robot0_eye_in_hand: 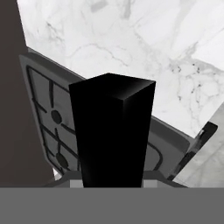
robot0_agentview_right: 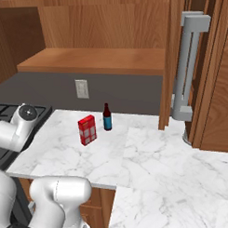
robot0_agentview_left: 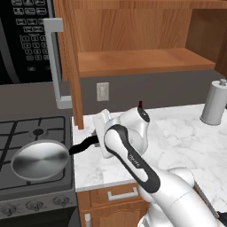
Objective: Pick the pan from the cabinet and place it on the stove. Then turn on the stove burner for the pan.
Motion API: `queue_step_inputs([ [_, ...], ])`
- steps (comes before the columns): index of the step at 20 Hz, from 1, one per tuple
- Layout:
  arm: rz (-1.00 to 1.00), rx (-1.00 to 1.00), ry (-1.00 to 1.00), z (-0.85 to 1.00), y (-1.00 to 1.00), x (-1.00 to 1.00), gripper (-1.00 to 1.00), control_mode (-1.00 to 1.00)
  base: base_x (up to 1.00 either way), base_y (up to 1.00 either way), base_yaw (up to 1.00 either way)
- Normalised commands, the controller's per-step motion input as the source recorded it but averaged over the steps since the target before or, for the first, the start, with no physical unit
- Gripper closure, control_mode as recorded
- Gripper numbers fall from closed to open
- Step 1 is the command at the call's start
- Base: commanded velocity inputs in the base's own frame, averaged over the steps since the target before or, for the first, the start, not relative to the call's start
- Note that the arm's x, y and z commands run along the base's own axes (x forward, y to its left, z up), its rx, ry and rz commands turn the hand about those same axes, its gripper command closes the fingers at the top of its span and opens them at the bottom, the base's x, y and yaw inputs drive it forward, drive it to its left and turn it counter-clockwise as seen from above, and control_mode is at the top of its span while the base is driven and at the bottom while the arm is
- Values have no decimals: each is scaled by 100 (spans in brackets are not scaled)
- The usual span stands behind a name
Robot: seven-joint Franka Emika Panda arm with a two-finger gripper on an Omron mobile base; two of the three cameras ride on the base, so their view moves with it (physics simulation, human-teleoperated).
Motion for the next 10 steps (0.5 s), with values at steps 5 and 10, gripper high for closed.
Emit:
queue_step_inputs([
  [5, 0, 1, 1, -6, 1, 7, 100, -100, 0, 0, 0],
  [10, 0, 0, 0, -10, 0, 7, 100, -100, 0, 0, 0],
])
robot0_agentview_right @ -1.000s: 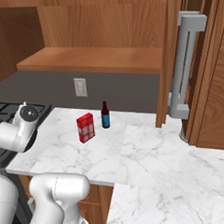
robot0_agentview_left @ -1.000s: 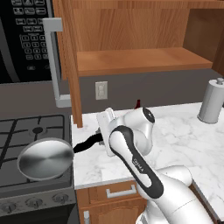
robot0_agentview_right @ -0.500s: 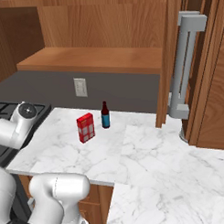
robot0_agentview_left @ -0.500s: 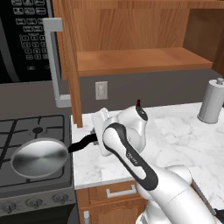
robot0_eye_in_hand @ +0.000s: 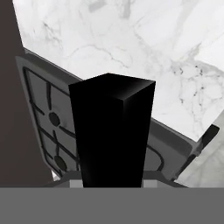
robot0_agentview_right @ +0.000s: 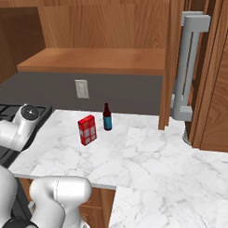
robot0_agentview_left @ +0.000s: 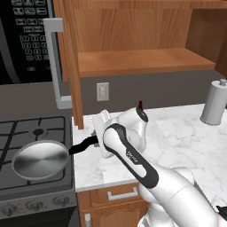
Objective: Pick the pan from the cabinet and place it on the stove. Then turn on the stove burner for the pan.
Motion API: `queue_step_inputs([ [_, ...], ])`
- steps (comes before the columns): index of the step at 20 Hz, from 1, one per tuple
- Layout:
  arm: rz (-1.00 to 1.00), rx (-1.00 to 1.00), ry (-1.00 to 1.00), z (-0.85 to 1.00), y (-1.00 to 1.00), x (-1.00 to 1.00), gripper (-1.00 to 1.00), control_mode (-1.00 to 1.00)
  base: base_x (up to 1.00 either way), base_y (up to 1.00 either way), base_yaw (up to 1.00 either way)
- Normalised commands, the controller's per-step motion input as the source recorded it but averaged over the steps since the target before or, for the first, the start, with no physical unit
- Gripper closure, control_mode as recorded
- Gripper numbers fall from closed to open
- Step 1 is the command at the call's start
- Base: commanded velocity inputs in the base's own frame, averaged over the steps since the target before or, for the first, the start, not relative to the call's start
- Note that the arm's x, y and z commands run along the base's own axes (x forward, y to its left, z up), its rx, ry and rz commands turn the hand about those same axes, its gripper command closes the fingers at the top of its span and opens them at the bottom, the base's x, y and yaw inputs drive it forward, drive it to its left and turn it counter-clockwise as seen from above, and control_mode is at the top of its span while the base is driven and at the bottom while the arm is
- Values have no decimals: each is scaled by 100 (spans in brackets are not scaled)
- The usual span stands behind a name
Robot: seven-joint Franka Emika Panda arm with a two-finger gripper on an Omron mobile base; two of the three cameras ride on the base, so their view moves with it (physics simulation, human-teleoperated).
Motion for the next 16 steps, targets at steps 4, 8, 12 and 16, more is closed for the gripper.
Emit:
queue_step_inputs([
  [4, 0, 0, 0, -14, 0, 2, 100, -100, 0, 0, 0],
  [8, 0, 0, 0, -12, 0, 5, 100, -100, 0, 0, 0],
  [12, -1, 0, 0, -8, 0, 8, 100, -100, 0, 0, 0],
  [16, -3, 0, 0, -5, 1, 8, 100, -100, 0, 0, 0],
])
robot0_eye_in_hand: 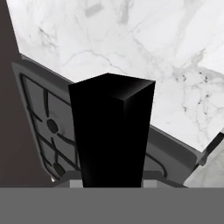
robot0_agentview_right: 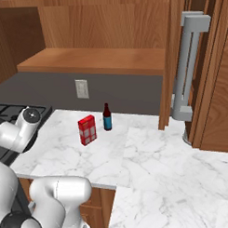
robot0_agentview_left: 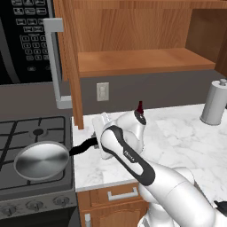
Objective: Pick the pan from the cabinet and place it on the stove. Then turn on the stove burner for the pan.
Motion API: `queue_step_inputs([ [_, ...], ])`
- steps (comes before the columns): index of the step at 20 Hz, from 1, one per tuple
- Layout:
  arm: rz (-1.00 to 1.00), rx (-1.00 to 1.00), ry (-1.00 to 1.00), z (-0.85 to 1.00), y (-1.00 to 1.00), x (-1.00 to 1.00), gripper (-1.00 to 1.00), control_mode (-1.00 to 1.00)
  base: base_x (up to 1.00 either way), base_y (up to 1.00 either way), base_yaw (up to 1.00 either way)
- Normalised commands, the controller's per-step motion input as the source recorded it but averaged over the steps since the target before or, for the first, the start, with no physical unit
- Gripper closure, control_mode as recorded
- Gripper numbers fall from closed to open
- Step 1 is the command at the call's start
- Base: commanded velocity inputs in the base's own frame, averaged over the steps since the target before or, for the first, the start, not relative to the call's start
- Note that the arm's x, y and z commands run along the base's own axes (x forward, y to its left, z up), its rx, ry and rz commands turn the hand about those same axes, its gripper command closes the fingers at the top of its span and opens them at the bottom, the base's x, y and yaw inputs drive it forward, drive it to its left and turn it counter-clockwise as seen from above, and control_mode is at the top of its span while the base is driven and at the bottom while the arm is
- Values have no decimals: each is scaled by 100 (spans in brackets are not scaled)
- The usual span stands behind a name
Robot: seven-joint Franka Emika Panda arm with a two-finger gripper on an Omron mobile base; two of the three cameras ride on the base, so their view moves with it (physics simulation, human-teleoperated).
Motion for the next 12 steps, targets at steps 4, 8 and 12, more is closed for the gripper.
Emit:
queue_step_inputs([
  [4, -4, 0, 0, 0, 5, 5, 100, -100, 0, 0, 0],
  [8, -4, 0, 0, 0, 9, 2, 100, -100, 0, 0, 0],
  [12, -3, 0, 0, -1, 12, 0, 100, -100, 0, 0, 0],
])
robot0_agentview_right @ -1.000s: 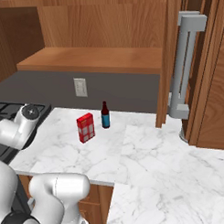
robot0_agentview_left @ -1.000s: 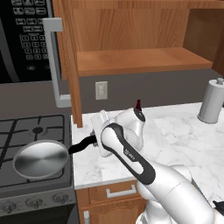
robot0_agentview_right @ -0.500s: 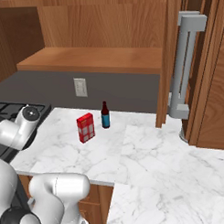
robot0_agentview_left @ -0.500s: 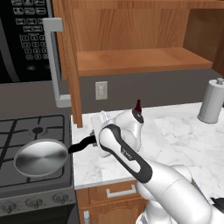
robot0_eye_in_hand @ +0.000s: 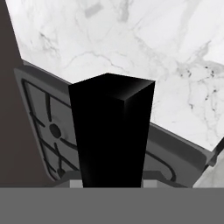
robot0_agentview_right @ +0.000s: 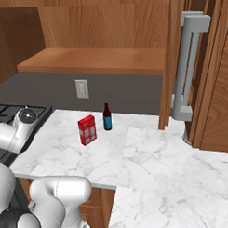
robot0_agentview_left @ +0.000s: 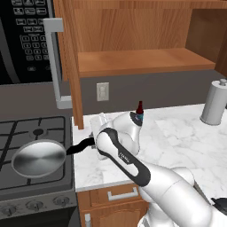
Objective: Pick the pan from the cabinet and place it on the stove. Then turn on the stove burner for the pan.
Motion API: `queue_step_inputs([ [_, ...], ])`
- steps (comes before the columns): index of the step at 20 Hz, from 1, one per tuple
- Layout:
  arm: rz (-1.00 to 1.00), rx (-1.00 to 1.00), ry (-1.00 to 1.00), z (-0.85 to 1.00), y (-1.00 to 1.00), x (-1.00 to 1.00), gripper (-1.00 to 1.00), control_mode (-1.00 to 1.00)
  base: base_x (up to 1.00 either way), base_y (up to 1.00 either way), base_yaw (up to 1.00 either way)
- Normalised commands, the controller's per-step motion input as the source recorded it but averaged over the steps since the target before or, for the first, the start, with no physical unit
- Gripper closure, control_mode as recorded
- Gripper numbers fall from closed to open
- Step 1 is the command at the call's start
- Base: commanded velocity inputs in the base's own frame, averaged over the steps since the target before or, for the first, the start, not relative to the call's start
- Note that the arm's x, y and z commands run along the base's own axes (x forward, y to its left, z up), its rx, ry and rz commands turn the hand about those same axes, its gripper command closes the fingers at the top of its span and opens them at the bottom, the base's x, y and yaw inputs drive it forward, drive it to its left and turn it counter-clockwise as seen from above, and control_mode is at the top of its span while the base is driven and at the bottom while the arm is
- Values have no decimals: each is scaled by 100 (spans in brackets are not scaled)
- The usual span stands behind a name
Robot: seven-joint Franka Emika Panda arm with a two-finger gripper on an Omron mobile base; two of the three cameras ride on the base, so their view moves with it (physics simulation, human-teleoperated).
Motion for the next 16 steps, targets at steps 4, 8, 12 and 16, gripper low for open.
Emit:
queue_step_inputs([
  [4, -2, 0, 0, -4, 12, 0, 100, -100, 0, 0, 0],
  [8, -2, 0, 0, -5, 13, 1, 100, -100, 0, 0, 0],
  [12, -2, 0, 0, -8, 14, 4, 100, -100, 0, 0, 0],
  [16, -2, -1, 0, -8, 13, 6, 100, -100, 0, 0, 0],
])
